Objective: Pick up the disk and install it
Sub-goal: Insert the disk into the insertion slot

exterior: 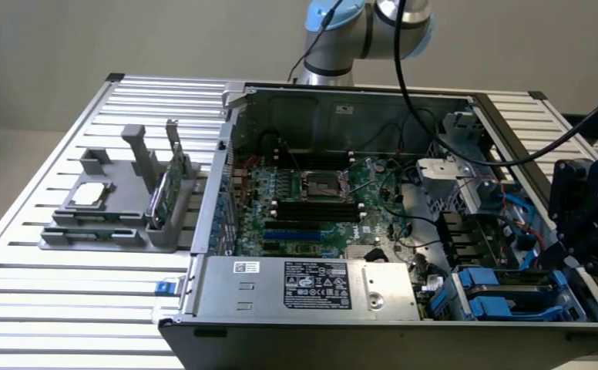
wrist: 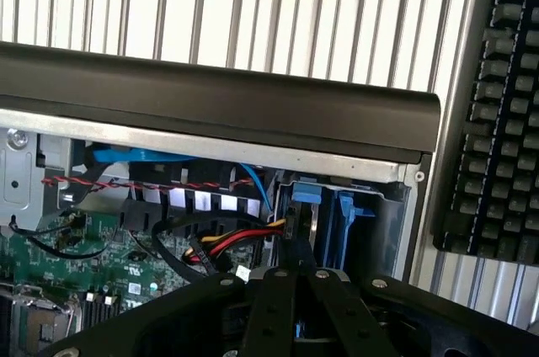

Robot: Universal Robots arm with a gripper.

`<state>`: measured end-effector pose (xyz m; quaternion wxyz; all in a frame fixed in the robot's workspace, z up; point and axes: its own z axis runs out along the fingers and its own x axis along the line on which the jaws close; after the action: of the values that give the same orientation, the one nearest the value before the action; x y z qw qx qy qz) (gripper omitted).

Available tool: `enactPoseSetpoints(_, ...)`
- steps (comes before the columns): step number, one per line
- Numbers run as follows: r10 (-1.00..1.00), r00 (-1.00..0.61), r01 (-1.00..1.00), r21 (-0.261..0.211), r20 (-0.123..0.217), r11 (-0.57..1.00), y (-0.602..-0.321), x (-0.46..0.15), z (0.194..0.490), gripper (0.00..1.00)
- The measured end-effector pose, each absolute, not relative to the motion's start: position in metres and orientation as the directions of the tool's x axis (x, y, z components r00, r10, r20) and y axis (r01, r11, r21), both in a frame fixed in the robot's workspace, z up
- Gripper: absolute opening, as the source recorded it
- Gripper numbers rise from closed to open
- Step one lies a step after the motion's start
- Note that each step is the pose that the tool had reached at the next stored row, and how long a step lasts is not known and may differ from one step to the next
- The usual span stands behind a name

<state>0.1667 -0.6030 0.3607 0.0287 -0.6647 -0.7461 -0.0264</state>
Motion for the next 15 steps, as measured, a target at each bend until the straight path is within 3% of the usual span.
enactPoseSetpoints(10, 0.989, -0.112, 0.994, 0.004, 0.101, 0.112, -0.6037, 0.1635, 0.3597, 0.11)
enactPoseSetpoints(15, 0.985, -0.11, 0.994, 0.007, 0.133, 0.11, -0.6033, 0.1634, 0.3581, 0.11)
